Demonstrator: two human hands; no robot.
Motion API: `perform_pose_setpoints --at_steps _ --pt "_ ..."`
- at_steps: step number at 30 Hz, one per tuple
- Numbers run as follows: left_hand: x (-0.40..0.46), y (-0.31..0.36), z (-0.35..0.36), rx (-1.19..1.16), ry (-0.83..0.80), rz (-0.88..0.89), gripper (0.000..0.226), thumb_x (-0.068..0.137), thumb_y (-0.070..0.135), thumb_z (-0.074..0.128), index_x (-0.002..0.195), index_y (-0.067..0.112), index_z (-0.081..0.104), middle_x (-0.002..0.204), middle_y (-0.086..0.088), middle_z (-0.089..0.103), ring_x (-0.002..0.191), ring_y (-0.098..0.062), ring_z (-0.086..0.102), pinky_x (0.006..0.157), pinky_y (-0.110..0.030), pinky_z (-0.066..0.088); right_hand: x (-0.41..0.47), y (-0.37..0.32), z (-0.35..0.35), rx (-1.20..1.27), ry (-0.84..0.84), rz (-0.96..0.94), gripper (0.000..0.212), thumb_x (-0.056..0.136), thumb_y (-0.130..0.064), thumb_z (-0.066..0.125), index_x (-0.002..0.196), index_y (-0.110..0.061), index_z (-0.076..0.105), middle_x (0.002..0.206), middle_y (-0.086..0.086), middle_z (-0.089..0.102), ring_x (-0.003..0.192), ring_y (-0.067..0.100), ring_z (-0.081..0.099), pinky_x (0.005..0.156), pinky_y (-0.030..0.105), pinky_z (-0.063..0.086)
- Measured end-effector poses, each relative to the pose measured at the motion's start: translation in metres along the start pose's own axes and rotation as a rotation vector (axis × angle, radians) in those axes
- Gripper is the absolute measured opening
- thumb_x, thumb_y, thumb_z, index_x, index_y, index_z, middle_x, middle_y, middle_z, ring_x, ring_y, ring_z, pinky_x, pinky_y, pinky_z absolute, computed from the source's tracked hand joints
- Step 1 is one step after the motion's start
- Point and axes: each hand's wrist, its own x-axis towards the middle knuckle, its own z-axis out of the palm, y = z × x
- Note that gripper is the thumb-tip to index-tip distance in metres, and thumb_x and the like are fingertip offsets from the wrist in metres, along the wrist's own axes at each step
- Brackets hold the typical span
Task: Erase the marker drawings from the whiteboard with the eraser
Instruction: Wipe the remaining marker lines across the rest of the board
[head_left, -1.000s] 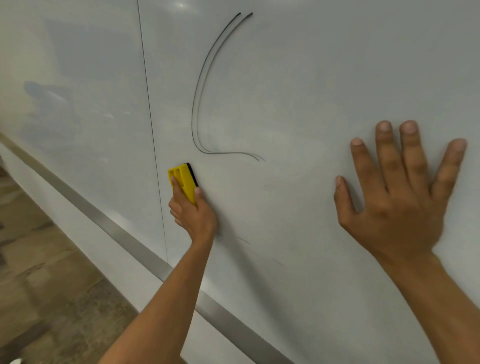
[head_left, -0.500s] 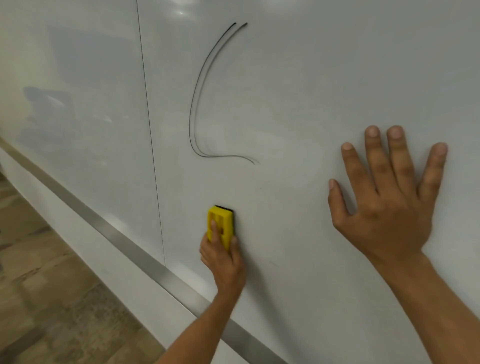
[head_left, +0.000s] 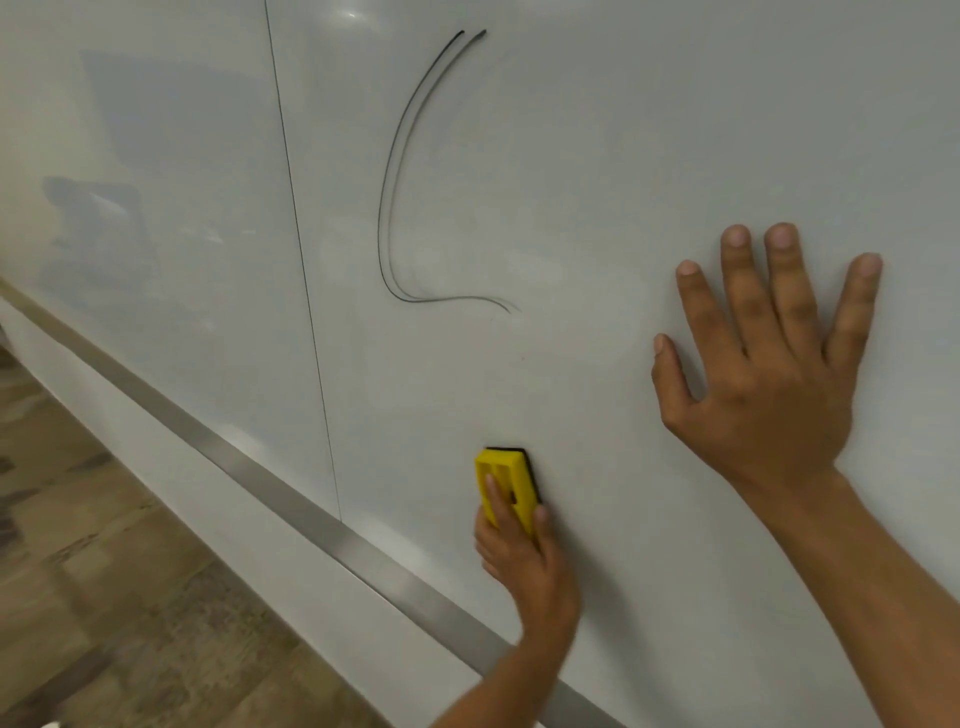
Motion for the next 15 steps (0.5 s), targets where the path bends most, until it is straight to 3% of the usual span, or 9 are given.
perform_pose_setpoints --at_steps 3,7,12,15 --pt "-0.018 0.007 0.007 -0.011 -0.041 -0.003 0.061 0.096 0.038 0.042 0.152 0.034 0.017 0.137 -0.008 0.04 0.124 -0.026 0.037 0.106 -0.04 0.022 0.0 0.003 -0.001 0.008 0.0 -0.012 0.054 0.096 -0.033 0.054 0.146 -0.011 0.048 0.156 0.015 0.038 0.146 0.036 0.031 0.119 0.061 0.008" --pt "0.022 0.007 -0.004 -0.031 0.052 -0.001 0.06 0.094 0.04 0.041 0.148 0.033 0.019 0.137 -0.018 0.041 0.126 -0.035 0.038 0.108 -0.048 0.024 -0.001 0.003 -0.001 0.017 -0.001 -0.014 0.052 0.096 -0.032 0.054 0.143 -0.01 0.051 0.154 0.016 0.04 0.146 0.036 0.032 0.119 0.061 0.009" --pt "0.099 0.013 -0.013 -0.109 0.242 -0.276 0.056 0.104 0.034 0.042 0.154 0.04 0.017 0.142 -0.012 0.036 0.132 -0.03 0.033 0.112 -0.047 0.018 0.0 0.001 -0.002 0.013 -0.011 -0.006 0.051 0.097 -0.032 0.053 0.143 -0.01 0.052 0.154 0.015 0.04 0.145 0.036 0.033 0.119 0.061 0.01" --pt "0.087 0.012 -0.013 -0.056 0.177 -0.14 0.057 0.103 0.038 0.04 0.154 0.039 0.015 0.142 -0.013 0.036 0.132 -0.031 0.033 0.111 -0.048 0.019 0.0 0.0 -0.001 0.008 -0.011 0.001 0.051 0.096 -0.031 0.052 0.142 -0.01 0.052 0.154 0.016 0.04 0.145 0.036 0.033 0.119 0.061 0.009"
